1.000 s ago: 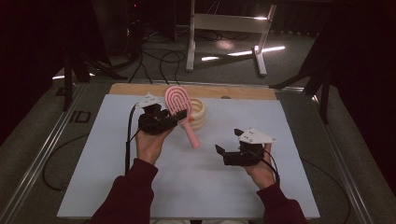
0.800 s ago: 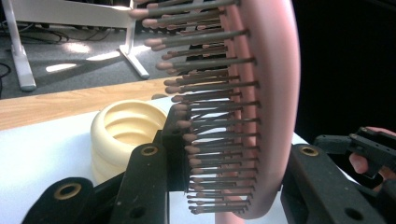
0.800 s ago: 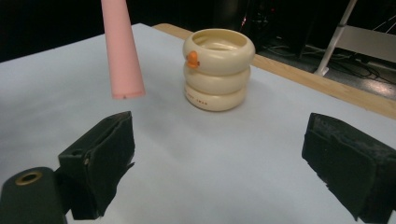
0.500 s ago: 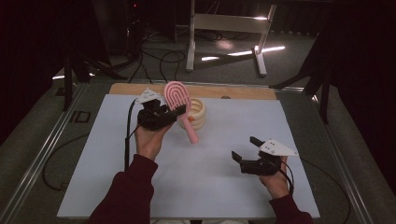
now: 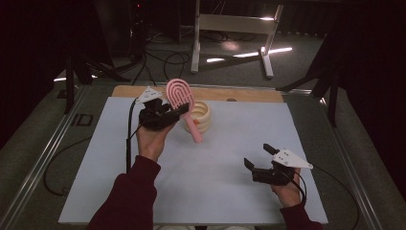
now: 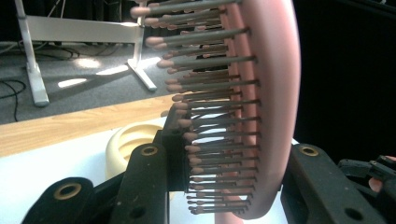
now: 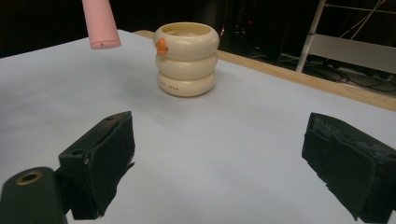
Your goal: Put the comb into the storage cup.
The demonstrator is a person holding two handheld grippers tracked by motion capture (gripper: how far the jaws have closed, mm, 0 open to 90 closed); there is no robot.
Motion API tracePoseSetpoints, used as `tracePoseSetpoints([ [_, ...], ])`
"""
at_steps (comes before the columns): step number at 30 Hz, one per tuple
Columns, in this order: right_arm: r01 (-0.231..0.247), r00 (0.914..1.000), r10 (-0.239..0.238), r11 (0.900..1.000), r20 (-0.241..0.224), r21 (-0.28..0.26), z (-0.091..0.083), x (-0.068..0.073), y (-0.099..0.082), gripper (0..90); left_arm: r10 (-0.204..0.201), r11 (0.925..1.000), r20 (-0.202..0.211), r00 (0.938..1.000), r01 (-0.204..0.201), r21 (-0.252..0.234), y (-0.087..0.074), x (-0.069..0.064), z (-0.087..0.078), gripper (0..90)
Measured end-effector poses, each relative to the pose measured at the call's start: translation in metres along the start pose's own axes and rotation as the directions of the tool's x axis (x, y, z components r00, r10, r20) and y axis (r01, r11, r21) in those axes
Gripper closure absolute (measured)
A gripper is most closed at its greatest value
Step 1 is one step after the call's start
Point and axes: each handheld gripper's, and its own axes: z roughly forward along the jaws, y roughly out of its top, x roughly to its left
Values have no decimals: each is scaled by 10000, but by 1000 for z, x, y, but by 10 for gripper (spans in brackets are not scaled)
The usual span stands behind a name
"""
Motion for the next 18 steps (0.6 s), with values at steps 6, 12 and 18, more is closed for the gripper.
tracePoseSetpoints([
  [6, -212, 9997, 215, 9996, 120, -195, -5, -2, -2, 94, 136, 9997, 49, 9999, -135, -180, 5, 2, -1, 645],
  [12, -341, 9992, 346, 9991, 203, -242, -8, -5, -4, 94, 455, 9989, -74, 9989, -455, -62, 15, 3, 1, 645],
  [18, -471, 9987, 479, 9977, 144, -496, -12, -8, -4, 92, 686, 9976, -291, 9972, -686, -12, 21, 6, 3, 645],
])
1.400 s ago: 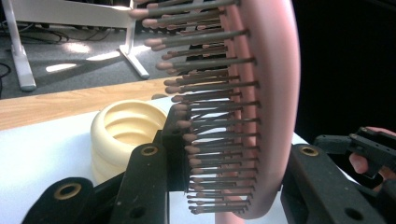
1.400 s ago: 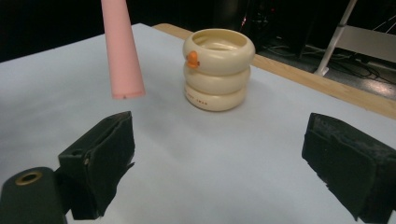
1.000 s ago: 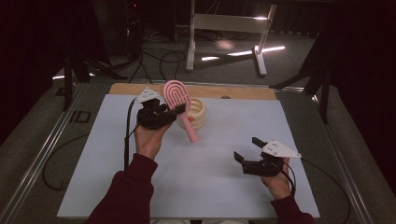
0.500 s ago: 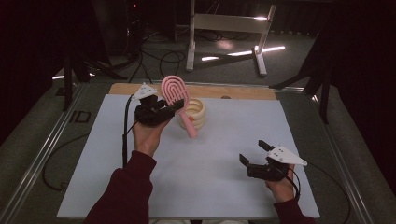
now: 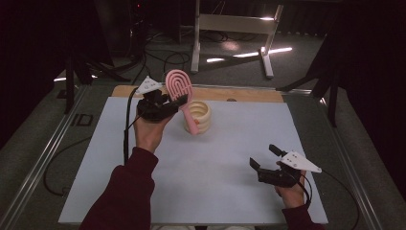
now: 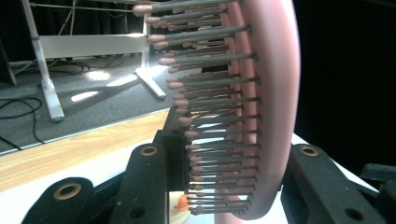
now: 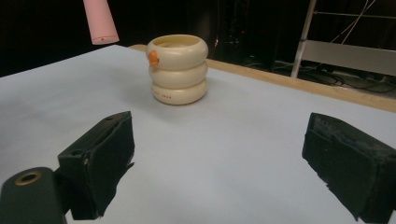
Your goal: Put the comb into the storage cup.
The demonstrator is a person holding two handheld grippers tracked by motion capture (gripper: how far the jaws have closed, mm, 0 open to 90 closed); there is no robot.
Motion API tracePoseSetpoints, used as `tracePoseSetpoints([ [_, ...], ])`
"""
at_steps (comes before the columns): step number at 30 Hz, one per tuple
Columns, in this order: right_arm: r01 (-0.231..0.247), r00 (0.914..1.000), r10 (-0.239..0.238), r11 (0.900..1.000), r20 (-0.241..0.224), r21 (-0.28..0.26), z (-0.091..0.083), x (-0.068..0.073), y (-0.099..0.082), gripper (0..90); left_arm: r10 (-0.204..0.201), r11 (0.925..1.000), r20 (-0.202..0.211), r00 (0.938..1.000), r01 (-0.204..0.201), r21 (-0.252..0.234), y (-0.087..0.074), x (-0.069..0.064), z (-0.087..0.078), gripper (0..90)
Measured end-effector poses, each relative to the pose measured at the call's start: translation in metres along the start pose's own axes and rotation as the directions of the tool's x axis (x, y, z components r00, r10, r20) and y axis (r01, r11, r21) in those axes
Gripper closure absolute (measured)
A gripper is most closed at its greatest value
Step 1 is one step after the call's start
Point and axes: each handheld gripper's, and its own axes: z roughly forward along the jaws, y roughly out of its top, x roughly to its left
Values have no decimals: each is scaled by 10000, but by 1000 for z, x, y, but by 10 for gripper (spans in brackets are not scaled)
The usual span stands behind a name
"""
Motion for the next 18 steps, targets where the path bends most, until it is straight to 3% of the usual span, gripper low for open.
tracePoseSetpoints([
  [18, -135, 9998, 136, 9999, 160, -66, -3, -3, -2, 92, 259, 9996, -482, 9985, -263, -83, 10, 8, 11, 645],
])
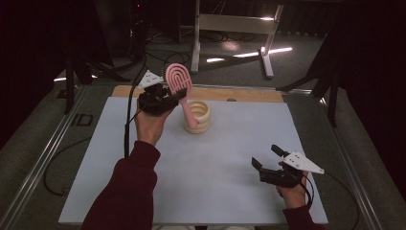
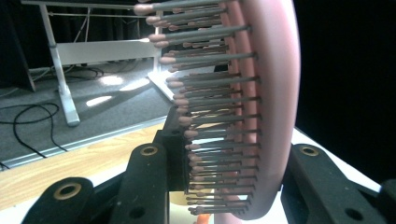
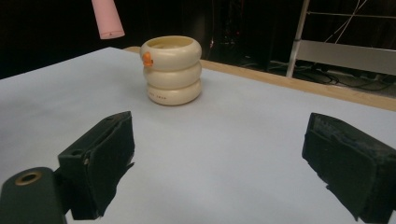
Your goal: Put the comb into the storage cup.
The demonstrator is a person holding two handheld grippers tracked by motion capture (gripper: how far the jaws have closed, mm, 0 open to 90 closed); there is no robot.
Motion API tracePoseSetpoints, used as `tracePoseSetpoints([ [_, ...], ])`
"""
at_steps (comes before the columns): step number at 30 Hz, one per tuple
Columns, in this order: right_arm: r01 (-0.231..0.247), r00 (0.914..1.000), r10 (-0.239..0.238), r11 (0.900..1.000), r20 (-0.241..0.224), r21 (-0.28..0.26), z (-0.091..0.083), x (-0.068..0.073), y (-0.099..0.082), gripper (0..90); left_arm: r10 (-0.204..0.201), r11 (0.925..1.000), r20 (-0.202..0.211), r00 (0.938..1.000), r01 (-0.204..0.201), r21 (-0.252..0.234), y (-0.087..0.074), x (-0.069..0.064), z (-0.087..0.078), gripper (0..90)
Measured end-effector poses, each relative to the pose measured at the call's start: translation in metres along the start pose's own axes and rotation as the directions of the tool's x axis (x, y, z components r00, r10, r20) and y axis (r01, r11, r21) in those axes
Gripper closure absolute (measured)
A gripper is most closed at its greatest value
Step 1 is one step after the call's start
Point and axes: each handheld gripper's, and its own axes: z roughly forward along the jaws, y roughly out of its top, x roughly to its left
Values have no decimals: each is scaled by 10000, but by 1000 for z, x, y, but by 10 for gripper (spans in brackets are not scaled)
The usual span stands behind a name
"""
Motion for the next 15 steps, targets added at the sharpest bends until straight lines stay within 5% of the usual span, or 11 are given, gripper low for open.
tracePoseSetpoints([
  [15, 412, 9984, -420, 9989, 383, 219, -3, 2, -2, 92, 163, 9997, -255, 9995, -169, -200, 8, -1, 10, 645],
])
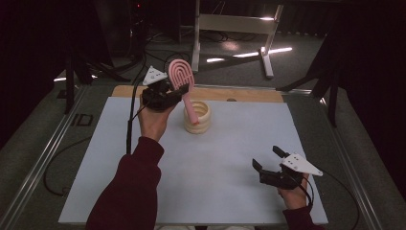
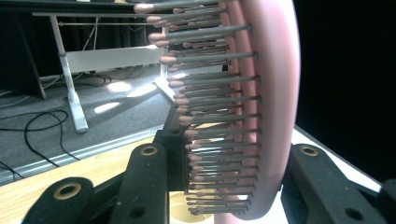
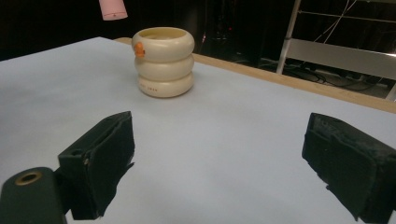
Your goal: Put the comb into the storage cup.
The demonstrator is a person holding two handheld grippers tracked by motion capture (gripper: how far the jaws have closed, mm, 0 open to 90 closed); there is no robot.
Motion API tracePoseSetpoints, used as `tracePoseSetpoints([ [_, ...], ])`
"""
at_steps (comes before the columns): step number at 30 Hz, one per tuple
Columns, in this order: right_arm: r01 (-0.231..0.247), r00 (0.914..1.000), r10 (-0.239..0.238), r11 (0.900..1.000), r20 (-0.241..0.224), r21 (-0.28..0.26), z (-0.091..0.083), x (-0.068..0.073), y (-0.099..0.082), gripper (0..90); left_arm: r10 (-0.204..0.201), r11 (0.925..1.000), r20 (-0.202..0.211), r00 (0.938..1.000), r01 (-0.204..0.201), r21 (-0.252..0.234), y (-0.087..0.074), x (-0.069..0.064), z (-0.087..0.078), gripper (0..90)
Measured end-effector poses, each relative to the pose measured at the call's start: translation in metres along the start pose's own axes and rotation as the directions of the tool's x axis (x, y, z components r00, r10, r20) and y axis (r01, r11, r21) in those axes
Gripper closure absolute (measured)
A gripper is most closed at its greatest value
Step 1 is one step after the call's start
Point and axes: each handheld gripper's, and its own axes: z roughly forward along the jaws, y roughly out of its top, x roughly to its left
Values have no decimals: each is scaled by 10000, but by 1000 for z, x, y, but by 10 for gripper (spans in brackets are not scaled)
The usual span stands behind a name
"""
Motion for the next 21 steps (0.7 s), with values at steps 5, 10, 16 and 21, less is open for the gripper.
tracePoseSetpoints([
  [5, -22, 10000, 22, 10000, 18, -25, -1, 0, 0, 92, -27, 10000, -101, 9999, 27, -41, 4, 2, 4, 645],
  [10, -49, 10000, 49, 10000, -9, -37, -1, 0, 0, 92, -17, 10000, -148, 9999, 16, -29, 6, 2, 9, 645],
  [16, -97, 10000, 97, 9999, -21, -35, -1, -1, 0, 93, -94, 9999, -150, 9998, 93, -79, 5, 1, 15, 644],
  [21, -101, 9999, 100, 9999, -50, -76, -1, -1, 1, 92, -103, 9999, -199, 9997, 102, -38, 5, 0, 21, 644],
])
